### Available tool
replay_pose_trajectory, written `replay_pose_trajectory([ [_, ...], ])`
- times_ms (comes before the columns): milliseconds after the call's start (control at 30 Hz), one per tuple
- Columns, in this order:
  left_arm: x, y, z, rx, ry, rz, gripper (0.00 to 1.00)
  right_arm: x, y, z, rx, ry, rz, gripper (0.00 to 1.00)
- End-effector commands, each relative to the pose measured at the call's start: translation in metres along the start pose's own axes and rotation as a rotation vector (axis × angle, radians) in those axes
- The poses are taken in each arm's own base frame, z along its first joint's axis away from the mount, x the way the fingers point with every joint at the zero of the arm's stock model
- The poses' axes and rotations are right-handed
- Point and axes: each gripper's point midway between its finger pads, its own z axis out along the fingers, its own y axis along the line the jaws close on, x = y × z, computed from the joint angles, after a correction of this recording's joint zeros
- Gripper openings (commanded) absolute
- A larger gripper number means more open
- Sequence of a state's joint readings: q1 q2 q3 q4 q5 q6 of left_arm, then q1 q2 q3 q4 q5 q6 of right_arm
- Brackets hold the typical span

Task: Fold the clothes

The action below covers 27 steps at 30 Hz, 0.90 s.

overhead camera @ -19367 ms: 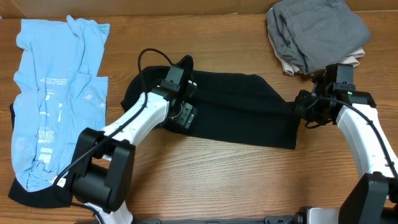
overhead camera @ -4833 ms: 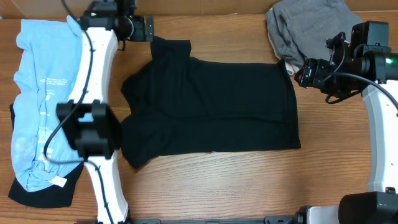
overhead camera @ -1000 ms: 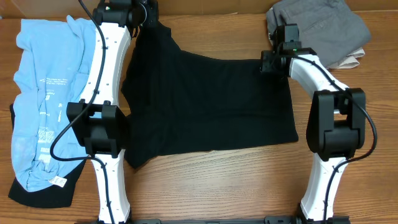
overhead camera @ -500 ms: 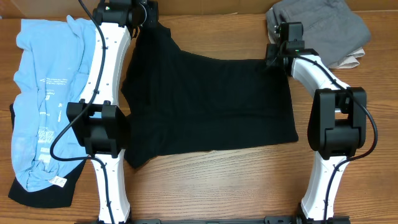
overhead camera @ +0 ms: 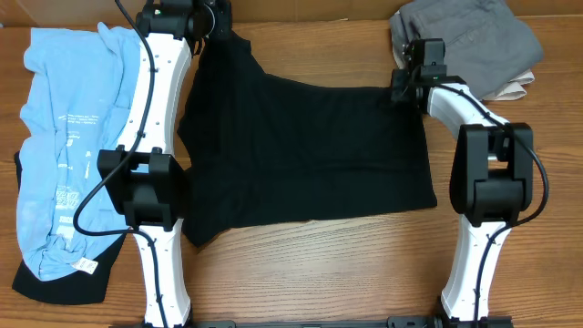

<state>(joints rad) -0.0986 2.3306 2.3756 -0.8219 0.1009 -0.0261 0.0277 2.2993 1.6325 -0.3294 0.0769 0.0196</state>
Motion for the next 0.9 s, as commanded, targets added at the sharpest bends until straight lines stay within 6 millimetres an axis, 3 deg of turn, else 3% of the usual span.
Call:
replay_pose_trajectory([
  [0, -0.007, -0.005, -0.003, 0.0, -0.023, 0.004, 0.04, 0.0, -0.005, 0.004, 0.003, 0.004, 0.018, 0.53],
  [233, -0.008, -0.005, -0.003, 0.0, -0.026, 0.005, 0.04, -0.005, -0.005, -0.004, 0.003, 0.001, 0.025, 0.52],
  [500, -0.008, -0.005, -0.003, 0.0, -0.026, 0.005, 0.04, -0.041, -0.004, -0.039, -0.006, -0.091, 0.031, 0.27],
  [633, -0.008, -0.005, -0.003, 0.0, -0.025, 0.004, 0.04, -0.042, -0.004, -0.041, -0.006, -0.09, 0.031, 0.19],
  [733, -0.008, -0.005, -0.003, 0.0, -0.025, 0.004, 0.04, -0.037, -0.004, -0.041, -0.005, -0.072, 0.03, 0.04],
  [867, -0.008, -0.005, -0.003, 0.0, -0.025, 0.004, 0.04, -0.037, -0.004, -0.043, -0.004, -0.07, 0.029, 0.04],
])
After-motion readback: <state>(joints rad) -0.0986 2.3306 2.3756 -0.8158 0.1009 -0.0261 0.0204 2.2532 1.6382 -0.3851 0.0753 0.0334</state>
